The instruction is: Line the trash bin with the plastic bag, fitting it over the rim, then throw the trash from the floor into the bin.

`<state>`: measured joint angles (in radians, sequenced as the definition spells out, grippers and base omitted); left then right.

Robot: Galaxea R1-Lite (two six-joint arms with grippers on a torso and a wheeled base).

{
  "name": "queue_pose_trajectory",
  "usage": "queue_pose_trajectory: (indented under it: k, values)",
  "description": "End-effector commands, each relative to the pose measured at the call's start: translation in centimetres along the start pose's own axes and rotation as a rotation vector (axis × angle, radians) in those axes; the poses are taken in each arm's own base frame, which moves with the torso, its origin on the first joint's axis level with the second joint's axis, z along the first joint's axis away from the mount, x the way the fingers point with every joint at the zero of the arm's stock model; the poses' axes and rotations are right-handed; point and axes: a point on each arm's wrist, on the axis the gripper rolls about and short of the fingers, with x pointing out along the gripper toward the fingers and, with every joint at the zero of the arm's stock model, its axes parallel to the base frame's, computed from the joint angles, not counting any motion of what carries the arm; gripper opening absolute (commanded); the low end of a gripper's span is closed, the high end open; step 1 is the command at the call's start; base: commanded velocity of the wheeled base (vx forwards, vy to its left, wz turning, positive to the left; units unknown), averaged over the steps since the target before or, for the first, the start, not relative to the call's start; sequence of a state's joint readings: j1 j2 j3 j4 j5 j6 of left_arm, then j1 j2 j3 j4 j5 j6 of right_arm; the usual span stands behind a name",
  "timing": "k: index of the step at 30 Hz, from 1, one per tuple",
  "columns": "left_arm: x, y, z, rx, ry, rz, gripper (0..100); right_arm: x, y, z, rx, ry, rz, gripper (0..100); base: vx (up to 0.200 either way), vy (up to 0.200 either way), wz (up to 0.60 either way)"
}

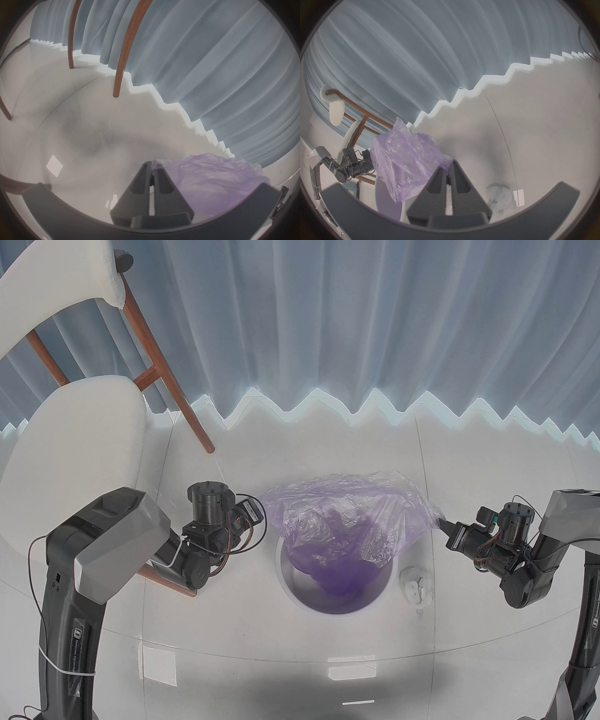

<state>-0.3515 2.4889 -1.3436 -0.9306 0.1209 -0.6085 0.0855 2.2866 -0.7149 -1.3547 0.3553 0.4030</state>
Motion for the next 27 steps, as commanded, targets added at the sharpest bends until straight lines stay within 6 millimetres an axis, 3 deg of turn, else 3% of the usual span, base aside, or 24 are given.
queue_pose_trajectory:
  k: [1,8,18,27]
  values:
    - [-0.6,0.5,-0.9,0.007,0.039,0.019,0,-0.1,-0.1,-0.4,0.005,0.016,-0.006,0,0.000,0.000,0.00]
    - [-2.4,0.4,-1.6,0.026,0.145,0.036,0,-0.7,0.0,-1.5,0.018,0.058,-0.014,0,0.000,0.000,0.00]
    - [-2.2,0.7,-3.1,0.040,0.173,0.041,0,-0.4,-0.1,-3.2,0.017,0.111,-0.019,0,0.000,0.000,0.00]
    - [-2.7,0.9,-2.6,0.045,0.160,0.038,0,-0.5,-0.1,-3.1,-0.005,0.108,-0.017,0,0.000,0.000,0.00]
